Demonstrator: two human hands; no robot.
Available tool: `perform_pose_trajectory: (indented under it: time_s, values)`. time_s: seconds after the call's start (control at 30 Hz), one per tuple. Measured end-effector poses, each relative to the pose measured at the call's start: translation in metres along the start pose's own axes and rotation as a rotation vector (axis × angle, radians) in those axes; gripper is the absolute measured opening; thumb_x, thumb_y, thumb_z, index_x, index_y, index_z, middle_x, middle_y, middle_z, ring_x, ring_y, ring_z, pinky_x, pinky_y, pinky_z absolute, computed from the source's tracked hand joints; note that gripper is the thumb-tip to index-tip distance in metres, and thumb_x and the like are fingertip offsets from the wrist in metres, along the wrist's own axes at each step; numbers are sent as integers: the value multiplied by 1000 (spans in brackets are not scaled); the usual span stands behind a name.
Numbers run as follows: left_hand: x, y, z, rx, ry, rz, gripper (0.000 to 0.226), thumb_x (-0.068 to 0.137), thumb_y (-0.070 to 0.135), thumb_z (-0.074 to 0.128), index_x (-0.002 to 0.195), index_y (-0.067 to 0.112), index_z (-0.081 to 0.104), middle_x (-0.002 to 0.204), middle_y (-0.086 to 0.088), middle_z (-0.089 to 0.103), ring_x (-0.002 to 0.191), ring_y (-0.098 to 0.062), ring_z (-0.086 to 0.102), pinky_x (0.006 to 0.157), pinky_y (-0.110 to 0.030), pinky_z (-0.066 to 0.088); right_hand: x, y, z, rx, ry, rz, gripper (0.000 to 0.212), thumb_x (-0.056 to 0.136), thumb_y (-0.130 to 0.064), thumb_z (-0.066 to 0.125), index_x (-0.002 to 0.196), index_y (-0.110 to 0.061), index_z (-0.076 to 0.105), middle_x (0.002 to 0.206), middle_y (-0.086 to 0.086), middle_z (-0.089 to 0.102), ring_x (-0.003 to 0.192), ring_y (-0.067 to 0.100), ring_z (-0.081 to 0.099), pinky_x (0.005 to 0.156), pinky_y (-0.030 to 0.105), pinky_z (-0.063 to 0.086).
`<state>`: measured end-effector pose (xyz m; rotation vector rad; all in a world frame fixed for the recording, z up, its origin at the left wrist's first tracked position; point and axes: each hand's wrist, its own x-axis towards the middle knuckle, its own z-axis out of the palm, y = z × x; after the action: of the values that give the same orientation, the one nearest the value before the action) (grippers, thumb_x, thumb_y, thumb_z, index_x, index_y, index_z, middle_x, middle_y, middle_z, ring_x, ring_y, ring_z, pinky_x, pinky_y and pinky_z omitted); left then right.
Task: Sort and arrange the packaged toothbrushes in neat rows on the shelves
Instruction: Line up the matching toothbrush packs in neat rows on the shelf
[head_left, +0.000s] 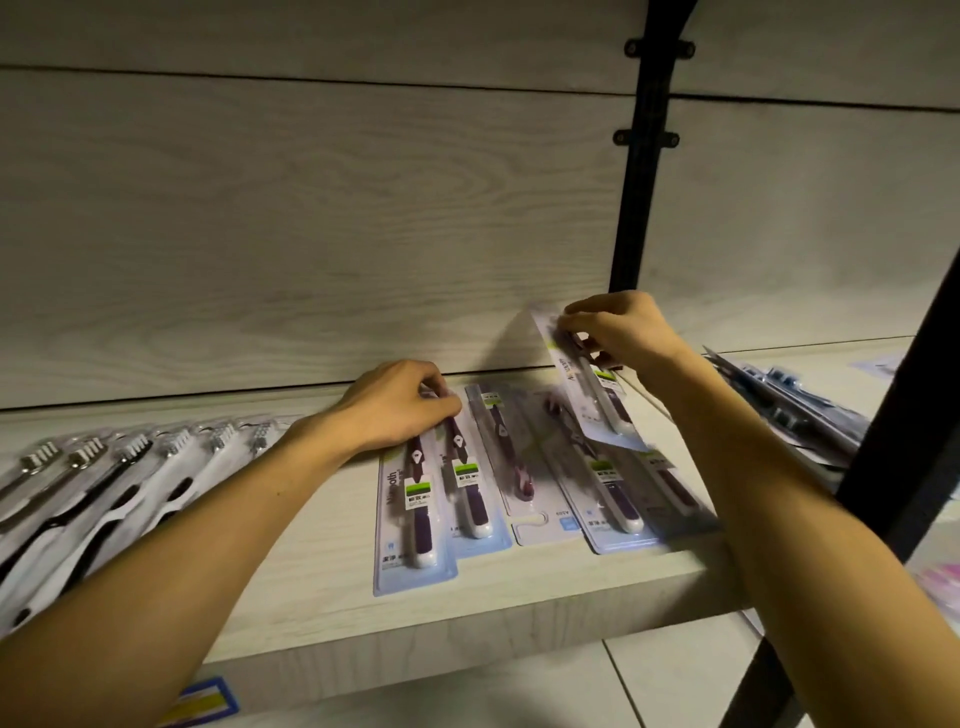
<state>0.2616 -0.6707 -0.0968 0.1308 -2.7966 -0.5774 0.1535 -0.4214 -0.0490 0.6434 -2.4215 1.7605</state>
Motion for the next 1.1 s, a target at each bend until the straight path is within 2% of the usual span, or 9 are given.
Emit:
perform_pose_trajectory:
  time_s: [0.1, 0.23, 0.37, 0.5, 0.57, 0.63, 0.7, 0.97, 1.1]
  values:
    - [0, 2, -2, -19, -20, -2, 50, 58, 72, 52, 86, 34, 70, 86, 16, 68, 80, -5, 63, 71, -26, 50, -2, -4, 7, 38, -32, 33, 22, 86, -11, 73, 105, 0, 73, 78, 10, 67, 46, 6, 58, 43, 19, 47]
    - [0, 4, -6, -49, -40, 3, 47, 61, 68, 56, 86, 32, 72, 85, 13, 70, 80, -9, 65, 77, -31, 55, -11, -6, 21, -24, -227, -3, 24, 85, -11, 78, 106, 0, 72, 78, 15, 72, 55, 14, 67, 49, 27, 57]
    - [-1, 4, -15, -126, -68, -15, 37, 67, 58, 68, 86, 27, 75, 83, 8, 73, 80, -14, 68, 80, -36, 57, -17, -6, 32, -136, -299, -63, 28, 82, -16, 82, 106, -4, 73, 69, -1, 72, 59, 15, 69, 52, 33, 59]
    - [-4, 8, -20, -247, -77, -27, 42, 60, 52, 70, 86, 19, 76, 87, -3, 75, 89, -25, 70, 85, -46, 56, -23, -7, 48, -314, -357, -185, 33, 82, -28, 82, 107, -9, 74, 97, 5, 76, 69, 22, 74, 50, 27, 57]
    - [-6, 9, -22, -265, -106, -20, 55, 52, 59, 66, 87, 18, 76, 88, -6, 75, 91, -27, 69, 86, -48, 56, -27, -7, 56, -431, -363, -281, 33, 81, -36, 81, 104, -14, 76, 102, -3, 75, 72, 17, 74, 62, 24, 57]
    - [-9, 9, -24, -248, -127, -17, 61, 47, 64, 62, 86, 19, 76, 88, -5, 75, 91, -26, 69, 87, -49, 55, -29, -6, 62, -499, -354, -319, 32, 80, -39, 81, 102, -16, 77, 103, -4, 75, 86, 15, 72, 85, 31, 56]
    - [-10, 7, -26, -237, -131, -30, 60, 46, 65, 62, 85, 21, 75, 87, -3, 75, 90, -25, 69, 87, -49, 55, -29, -5, 63, -522, -340, -318, 33, 80, -40, 81, 102, -17, 78, 104, -4, 76, 94, 14, 70, 93, 35, 54]
    - [-8, 2, -33, -249, -146, -45, 54, 51, 62, 63, 87, 24, 74, 85, 4, 74, 83, -18, 70, 82, -50, 58, -34, -3, 68, -602, -320, -354, 38, 87, -47, 72, 112, -19, 74, 111, -4, 74, 97, 14, 67, 91, 34, 53]
    - [-9, 3, -26, -164, -168, -16, 52, 50, 64, 61, 86, 29, 73, 86, 8, 74, 84, -15, 69, 83, -46, 57, -32, -8, 67, -458, -357, -273, 37, 97, -33, 61, 128, -13, 66, 122, 4, 70, 95, 18, 65, 87, 30, 50]
